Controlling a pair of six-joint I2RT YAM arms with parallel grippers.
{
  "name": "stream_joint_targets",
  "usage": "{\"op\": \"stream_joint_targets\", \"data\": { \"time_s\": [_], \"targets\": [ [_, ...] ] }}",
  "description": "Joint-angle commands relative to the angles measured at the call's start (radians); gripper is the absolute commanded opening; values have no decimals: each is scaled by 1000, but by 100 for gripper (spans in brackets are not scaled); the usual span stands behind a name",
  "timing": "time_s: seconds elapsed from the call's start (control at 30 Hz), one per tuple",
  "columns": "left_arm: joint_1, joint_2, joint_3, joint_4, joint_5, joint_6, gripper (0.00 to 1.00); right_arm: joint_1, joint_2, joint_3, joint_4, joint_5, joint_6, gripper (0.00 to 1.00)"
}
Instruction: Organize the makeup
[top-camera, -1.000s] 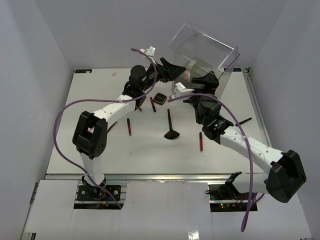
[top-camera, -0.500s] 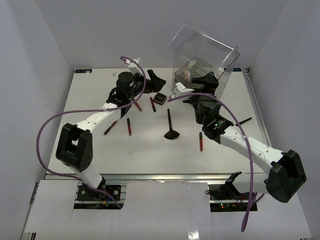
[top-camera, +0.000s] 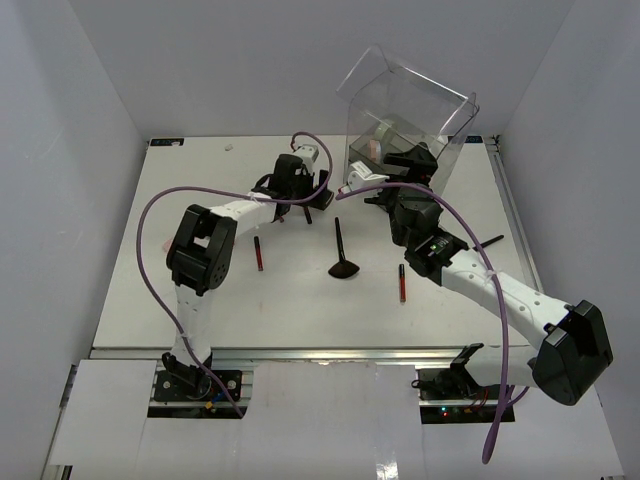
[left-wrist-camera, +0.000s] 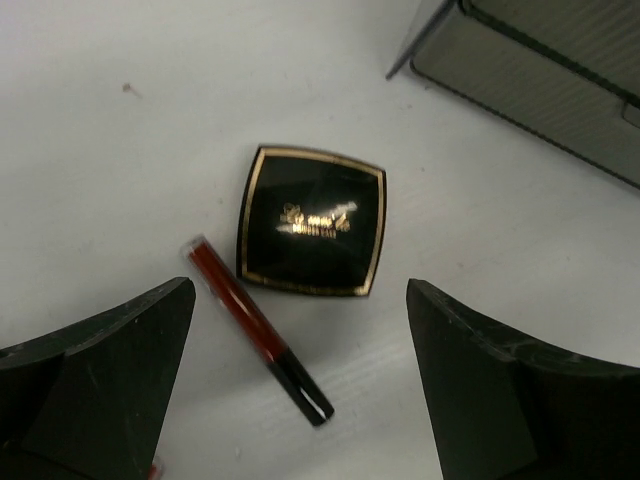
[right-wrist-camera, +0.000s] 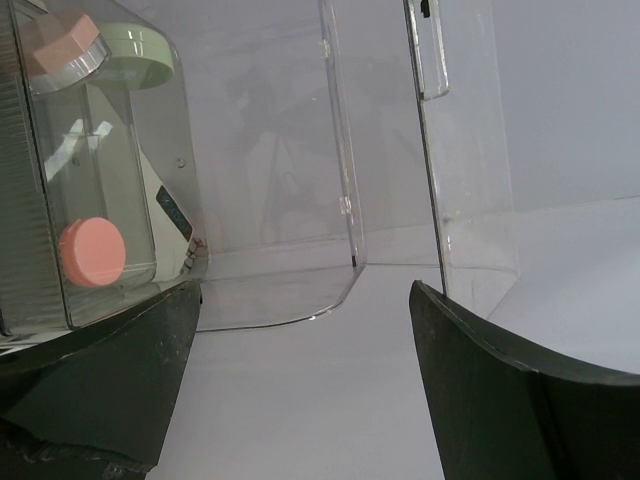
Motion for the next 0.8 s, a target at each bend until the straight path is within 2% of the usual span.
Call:
{"op": "stream_joint_targets", "data": {
  "time_s": [0.0,0.27,0.77],
  "targets": [
    [-35,18,122,16,-80,129,98,3,-4,58,43,3,20,91],
    [-57,130,233,-21,-156,201,98,3,-7,60,35,3,25,91],
    [-61,235,354,-170,-162,221,95,2,-12,61,19,5,31,90]
  ]
}}
